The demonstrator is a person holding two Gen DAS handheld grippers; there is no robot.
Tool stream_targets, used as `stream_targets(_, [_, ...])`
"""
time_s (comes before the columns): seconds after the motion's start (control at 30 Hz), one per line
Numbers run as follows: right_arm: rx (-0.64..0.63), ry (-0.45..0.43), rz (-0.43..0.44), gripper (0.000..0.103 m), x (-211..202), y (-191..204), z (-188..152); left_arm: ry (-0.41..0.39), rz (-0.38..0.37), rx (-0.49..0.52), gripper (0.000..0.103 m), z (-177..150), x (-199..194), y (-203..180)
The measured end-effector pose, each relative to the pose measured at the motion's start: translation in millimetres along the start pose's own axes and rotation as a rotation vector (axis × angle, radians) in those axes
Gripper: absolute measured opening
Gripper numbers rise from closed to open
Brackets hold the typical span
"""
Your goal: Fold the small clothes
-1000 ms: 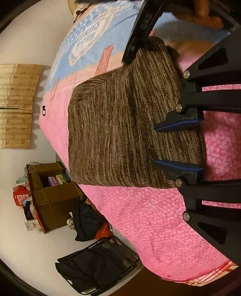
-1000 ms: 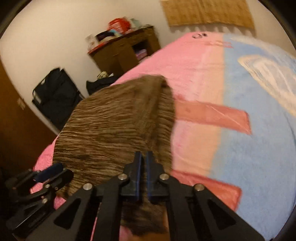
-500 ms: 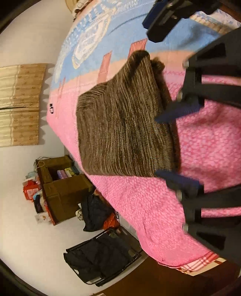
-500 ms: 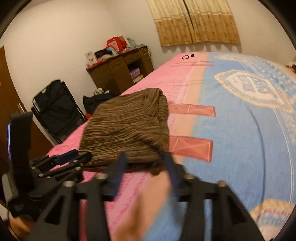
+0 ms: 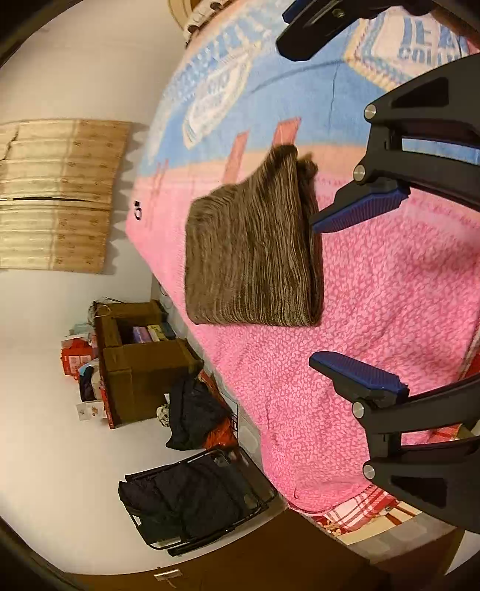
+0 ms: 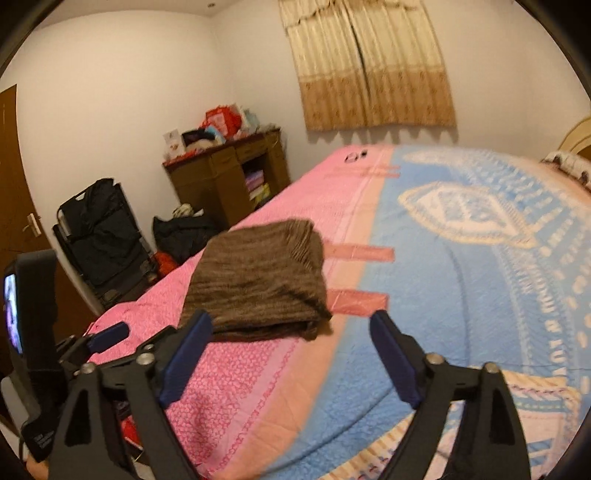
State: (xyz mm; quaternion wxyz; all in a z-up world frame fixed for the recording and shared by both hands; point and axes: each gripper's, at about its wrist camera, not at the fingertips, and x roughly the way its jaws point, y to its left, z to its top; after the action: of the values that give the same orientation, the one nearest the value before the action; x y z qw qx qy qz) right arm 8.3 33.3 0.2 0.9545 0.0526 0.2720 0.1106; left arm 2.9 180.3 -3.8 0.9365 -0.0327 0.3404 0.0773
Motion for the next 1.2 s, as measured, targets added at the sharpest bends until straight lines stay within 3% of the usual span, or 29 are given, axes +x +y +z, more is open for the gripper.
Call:
stream_targets(0.2, [-0.035, -0.092, -0.148, 0.1, -25.0, 4.5, 1.0, 0.037, -0.117, 0.029, 0.068, -7.5, -14.0, -14.6])
stream_targets(0.4, [-0.001, -0.103, -0.172, 0.103, -41.1, -1.6, 4.9, -0.001, -0.136, 0.053, 0.068, -6.2, -38.2, -25.9])
stream_targets(0.57, [-0.004, -0.164, -0.221, 0.103, -59.9, -0.4, 6.3, 0.028, -0.187, 0.053, 0.069, -5.1, -48.6, -32.1])
stream_targets(0.73, [-0.003, -0.246, -0.257, 0.103, -78.4, -2.2, 7.4, 0.111, -0.381, -0.015, 0.069, -7.0, -50.5, -33.7])
stream_targets(0.8, [-0.006, -0.251, -0.259, 0.103, -81.2, -3.0, 8.0, 0.126, -0.414, -0.025, 0.069, -7.6, -52.5, -34.7])
stream_targets(0.87, [-0.004, -0.254, -0.26, 0.103, -83.0, -3.7, 7.3, 0.101, -0.38, -0.006, 0.069, -6.5, -57.8, -36.9])
stream_targets(1.07, [0.008, -0.265, -0.252, 0.103, -86.6, -7.2, 6.5, -0.052, -0.124, 0.016, 0.069, 0.1, -76.4, -28.4])
stream_targets(1.2, [0.019, -0.284, -0.232, 0.103, -91.7, -6.2, 8.4, -0.137, -0.009, 0.035, 0.069, 7.8, -92.4, -18.3])
